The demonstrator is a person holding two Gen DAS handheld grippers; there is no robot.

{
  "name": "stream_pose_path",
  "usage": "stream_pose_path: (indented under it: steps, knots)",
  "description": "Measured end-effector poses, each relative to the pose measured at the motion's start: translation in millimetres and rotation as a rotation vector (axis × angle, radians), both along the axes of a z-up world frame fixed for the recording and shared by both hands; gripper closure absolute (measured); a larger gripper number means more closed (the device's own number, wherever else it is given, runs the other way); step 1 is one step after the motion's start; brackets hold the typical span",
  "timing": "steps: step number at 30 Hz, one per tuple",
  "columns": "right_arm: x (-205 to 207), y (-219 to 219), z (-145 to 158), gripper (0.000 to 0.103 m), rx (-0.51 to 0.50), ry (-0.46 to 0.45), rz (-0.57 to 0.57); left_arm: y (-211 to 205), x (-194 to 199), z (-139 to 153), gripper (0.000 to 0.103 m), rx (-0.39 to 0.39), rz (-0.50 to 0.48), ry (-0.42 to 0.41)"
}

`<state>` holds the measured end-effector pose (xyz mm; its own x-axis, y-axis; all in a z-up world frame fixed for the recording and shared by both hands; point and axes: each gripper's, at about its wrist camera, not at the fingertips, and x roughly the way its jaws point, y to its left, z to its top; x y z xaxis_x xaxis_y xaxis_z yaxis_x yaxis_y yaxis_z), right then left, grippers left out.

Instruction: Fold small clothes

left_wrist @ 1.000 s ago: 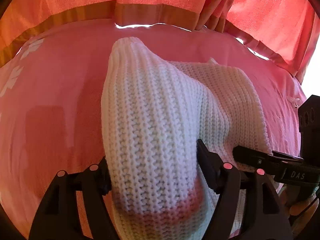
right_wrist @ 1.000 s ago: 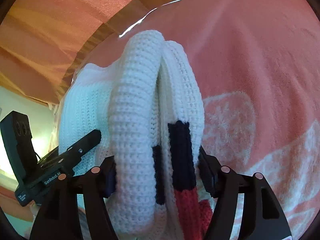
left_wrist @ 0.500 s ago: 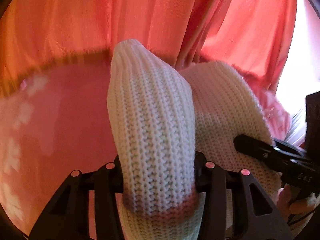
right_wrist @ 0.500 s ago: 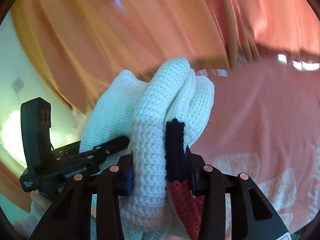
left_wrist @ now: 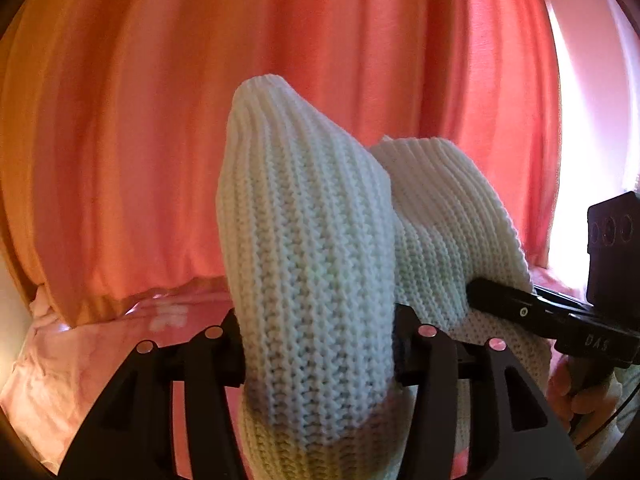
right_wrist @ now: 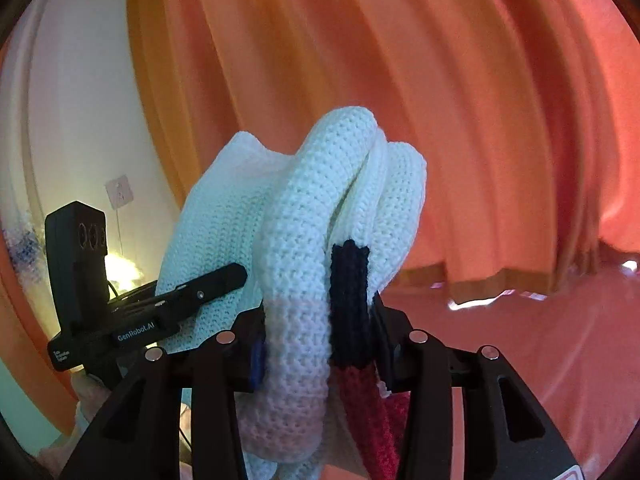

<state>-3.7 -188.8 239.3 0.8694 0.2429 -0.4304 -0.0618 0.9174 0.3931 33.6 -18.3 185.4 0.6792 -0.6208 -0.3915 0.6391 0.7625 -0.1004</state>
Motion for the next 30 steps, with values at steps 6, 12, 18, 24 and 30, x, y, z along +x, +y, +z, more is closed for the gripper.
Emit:
stream_pose_path:
  steps: [6, 12, 18, 24, 30]
  knots:
    - [83.3, -4.8, -132.0, 0.052, 0.047, 0.266, 0.042, 12.3, 96.0, -131.3, 0.045, 0.063, 0.103, 0.278]
    - [113.6, -15.1, -236.1, 0.068, -0.011, 0.543, -0.008, 10.8, 137.8, -241.9, 0.048, 0.343, 0.236, 0.394]
    - [99.1, 21.2, -182.2, 0.071, -0.083, 0.362, 0.111, 21.9, 104.7, -211.9, 0.045, 0.245, 0.219, 0.378]
    - [117.6, 21.8, -267.6, 0.092, -0.174, 0.627, 0.148, 5.2, 110.4, -233.7, 0.043, 0.347, 0.243, 0.408]
    - [97.6, 5.7, -237.9, 0.057, -0.060, 0.592, 0.128, 7.2, 103.0, -239.1, 0.032, 0.366, 0.268, 0.388]
